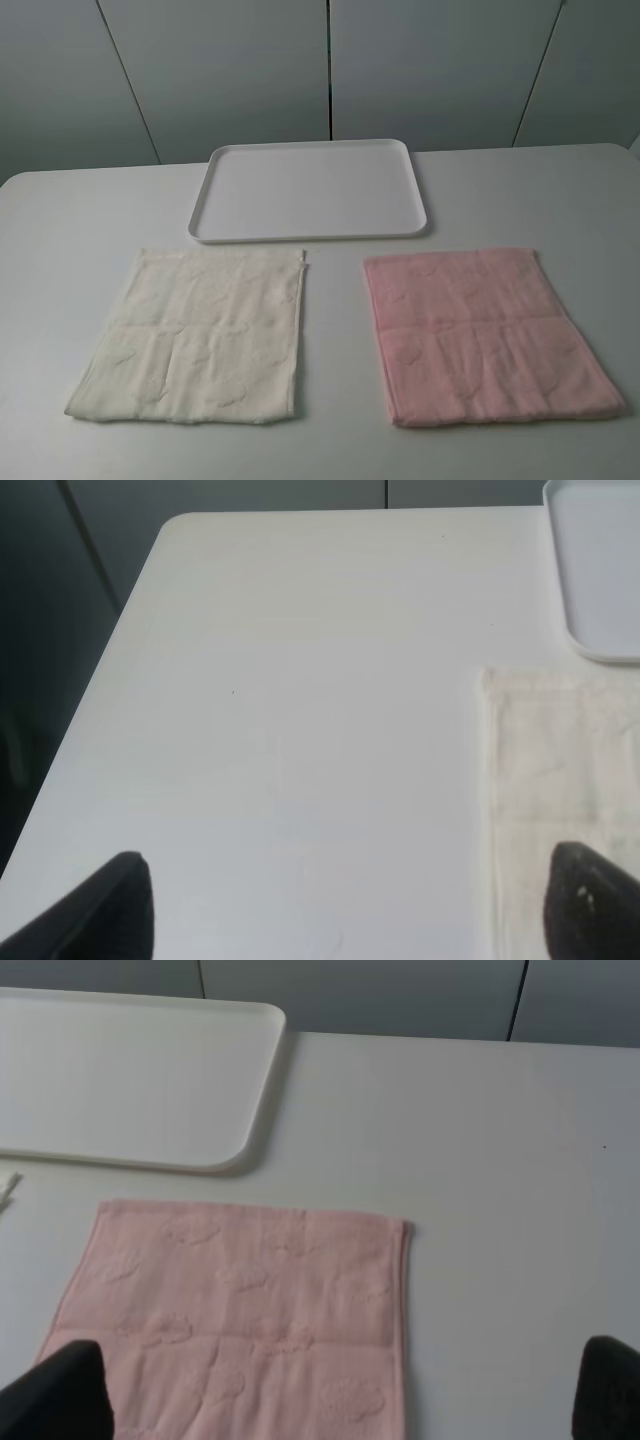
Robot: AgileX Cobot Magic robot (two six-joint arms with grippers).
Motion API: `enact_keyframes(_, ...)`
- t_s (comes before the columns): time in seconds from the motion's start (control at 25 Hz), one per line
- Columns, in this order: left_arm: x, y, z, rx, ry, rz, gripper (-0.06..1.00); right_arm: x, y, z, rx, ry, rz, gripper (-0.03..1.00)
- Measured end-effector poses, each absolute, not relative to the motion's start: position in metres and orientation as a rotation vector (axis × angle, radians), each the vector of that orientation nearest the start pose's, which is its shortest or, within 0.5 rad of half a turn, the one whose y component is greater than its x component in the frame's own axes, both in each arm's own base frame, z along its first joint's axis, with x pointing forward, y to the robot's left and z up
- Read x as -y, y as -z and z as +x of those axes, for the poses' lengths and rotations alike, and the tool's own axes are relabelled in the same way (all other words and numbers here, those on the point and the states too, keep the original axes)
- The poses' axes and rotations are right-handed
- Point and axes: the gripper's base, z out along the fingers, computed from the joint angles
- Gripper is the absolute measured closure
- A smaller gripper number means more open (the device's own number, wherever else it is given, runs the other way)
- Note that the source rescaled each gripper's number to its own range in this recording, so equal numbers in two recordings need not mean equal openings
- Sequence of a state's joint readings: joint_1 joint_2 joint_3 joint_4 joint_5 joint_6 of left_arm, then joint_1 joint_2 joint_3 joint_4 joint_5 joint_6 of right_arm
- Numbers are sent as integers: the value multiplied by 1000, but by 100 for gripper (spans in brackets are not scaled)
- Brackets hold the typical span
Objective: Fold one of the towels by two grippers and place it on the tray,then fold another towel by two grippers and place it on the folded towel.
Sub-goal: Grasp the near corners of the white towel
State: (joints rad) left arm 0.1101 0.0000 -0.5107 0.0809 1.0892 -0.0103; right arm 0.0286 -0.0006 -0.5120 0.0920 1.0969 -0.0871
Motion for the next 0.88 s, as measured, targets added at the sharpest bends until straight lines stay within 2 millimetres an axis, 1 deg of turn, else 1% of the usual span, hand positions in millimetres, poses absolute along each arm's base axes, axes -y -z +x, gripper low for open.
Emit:
enact_keyframes(0.08,-5,-278,-6,-2072,-151,-118,-6,-7,-278,-8,-2061,-74,-126,-3)
enact_keyframes(0.24,-4,-278,8,-2156,-128,-79,-6,-7,-277,-8,-2074,-75,-127,-3)
enact_keyframes(0.32,-3,-280,19,-2217,-114,-53,-6,-7,-280,-3,-2105,-76,-127,-3)
enact_keyframes(0.44,-2,-290,39,-2261,-94,26,-6,-8,-285,12,-2183,-76,-135,-3)
enact_keyframes(0.52,-2,-299,54,-2266,-105,116,-6,-8,-287,25,-2239,-64,-165,-3)
enact_keyframes(0.64,-3,-313,82,-2303,-147,280,-6,-10,-289,47,-2324,-46,-269,-3)
enact_keyframes(0.76,-5,-326,111,-2375,-145,367,-6,-16,-292,74,-2376,-87,-373,-3)
enact_keyframes(0.8,-6,-329,120,-2390,-146,390,-6,-19,-294,85,-2380,-119,-404,-3)
enact_keyframes(0.88,-6,-334,142,-2418,-151,492,-6,-25,-296,106,-2361,-166,-506,-3)
